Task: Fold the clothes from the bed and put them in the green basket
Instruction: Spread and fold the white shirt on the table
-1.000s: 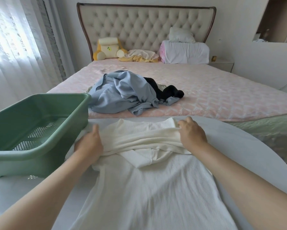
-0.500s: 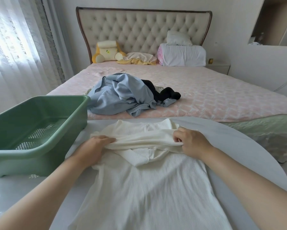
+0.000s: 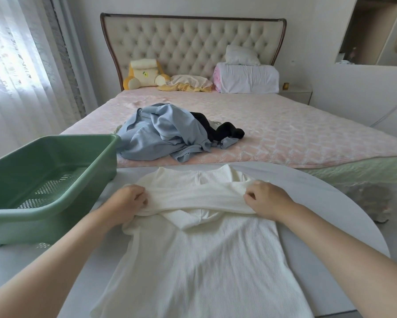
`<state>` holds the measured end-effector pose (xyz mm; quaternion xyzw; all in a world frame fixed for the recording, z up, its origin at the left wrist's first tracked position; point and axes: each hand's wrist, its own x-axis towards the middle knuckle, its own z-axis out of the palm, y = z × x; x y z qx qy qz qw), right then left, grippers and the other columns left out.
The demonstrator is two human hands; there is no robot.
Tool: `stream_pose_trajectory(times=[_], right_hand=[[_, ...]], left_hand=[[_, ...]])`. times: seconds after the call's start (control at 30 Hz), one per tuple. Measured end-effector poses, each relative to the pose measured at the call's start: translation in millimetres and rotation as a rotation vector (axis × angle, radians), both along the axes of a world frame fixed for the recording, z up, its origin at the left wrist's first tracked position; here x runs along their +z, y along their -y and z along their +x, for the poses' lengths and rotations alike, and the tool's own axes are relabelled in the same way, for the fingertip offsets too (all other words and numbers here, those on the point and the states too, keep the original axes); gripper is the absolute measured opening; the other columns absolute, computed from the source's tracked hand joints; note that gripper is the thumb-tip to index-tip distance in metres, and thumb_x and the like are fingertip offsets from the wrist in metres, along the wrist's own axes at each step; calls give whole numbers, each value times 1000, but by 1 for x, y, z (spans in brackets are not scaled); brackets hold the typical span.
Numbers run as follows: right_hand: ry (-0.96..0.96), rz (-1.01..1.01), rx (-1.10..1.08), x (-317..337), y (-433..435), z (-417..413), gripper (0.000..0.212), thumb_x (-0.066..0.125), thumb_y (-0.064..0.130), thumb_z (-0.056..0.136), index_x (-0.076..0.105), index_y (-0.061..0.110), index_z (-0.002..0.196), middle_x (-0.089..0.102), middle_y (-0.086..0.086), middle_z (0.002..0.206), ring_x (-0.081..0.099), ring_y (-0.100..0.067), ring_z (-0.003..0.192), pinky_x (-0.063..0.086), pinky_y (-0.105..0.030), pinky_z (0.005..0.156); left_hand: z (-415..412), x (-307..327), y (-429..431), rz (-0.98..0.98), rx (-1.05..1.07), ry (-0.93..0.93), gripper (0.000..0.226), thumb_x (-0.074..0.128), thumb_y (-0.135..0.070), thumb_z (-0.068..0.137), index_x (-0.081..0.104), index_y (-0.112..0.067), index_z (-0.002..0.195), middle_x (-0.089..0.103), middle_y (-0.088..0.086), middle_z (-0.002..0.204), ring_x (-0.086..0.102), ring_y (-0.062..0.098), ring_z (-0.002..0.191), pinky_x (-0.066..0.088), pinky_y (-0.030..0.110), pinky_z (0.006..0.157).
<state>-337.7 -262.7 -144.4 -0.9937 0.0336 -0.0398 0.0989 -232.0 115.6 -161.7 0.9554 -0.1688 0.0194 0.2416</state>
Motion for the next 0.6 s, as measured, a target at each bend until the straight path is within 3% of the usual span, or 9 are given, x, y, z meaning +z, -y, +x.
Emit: stream_pose_trajectory(times=[0.07,0.13,0.17,0.23,0.33,0.4,0.5,0.6], right_hand=[[24,-6,-1,-3,-1,9,31,41,29,102,57,31,129,44,8,143,60,-20,109,49,-36,89],[-54,-59,-7,-7,-2,16,49,38,25,104,33,38,151,29,4,158,55,-25,123,48,-38,95],[-83,-104,-7,-9,-2,19,53,38,23,104,28,40,154,30,1,158,54,-28,125,48,-39,96],[-88,-166,2,-15,-1,25,52,40,18,103,37,41,149,44,-3,143,57,-30,117,48,-40,93],[20,-153,-30,-13,0,34,45,48,4,95,55,29,132,47,-3,118,61,-29,96,52,-39,81],[124,-190,-59,-10,1,42,45,50,-3,89,57,22,125,44,-4,109,60,-29,83,54,-40,73],[111,-208,-107,-15,2,48,42,49,-3,88,60,16,123,44,-6,108,57,-28,88,51,-37,74],[31,-368,-132,-21,-4,51,46,52,5,87,54,20,131,44,-7,125,50,-26,110,42,-35,90]], left_hand=[[8,-6,-4,125,6,3,31,45,-14,96,60,-27,119,59,-1,121,53,19,106,41,24,81],[14,-8,-7,273,6,-52,50,44,-15,94,46,-35,140,49,-4,141,45,21,126,40,34,99],[15,-9,-5,332,9,-53,52,44,-17,94,43,-37,142,46,-5,143,42,22,129,38,37,102],[20,-11,-2,360,17,10,49,44,-15,92,48,-39,134,50,-4,132,45,23,122,39,38,98],[29,-14,-1,134,41,241,45,50,3,84,67,-29,110,56,-2,97,54,28,95,43,36,76],[36,-17,-3,51,60,440,45,59,13,76,74,-21,102,56,-1,85,52,30,87,42,38,72],[36,-22,3,5,75,433,39,61,8,82,76,-18,108,64,4,92,54,32,93,43,39,78],[29,-27,6,205,95,288,39,48,-19,93,68,-29,125,62,2,131,52,30,121,37,43,100]])
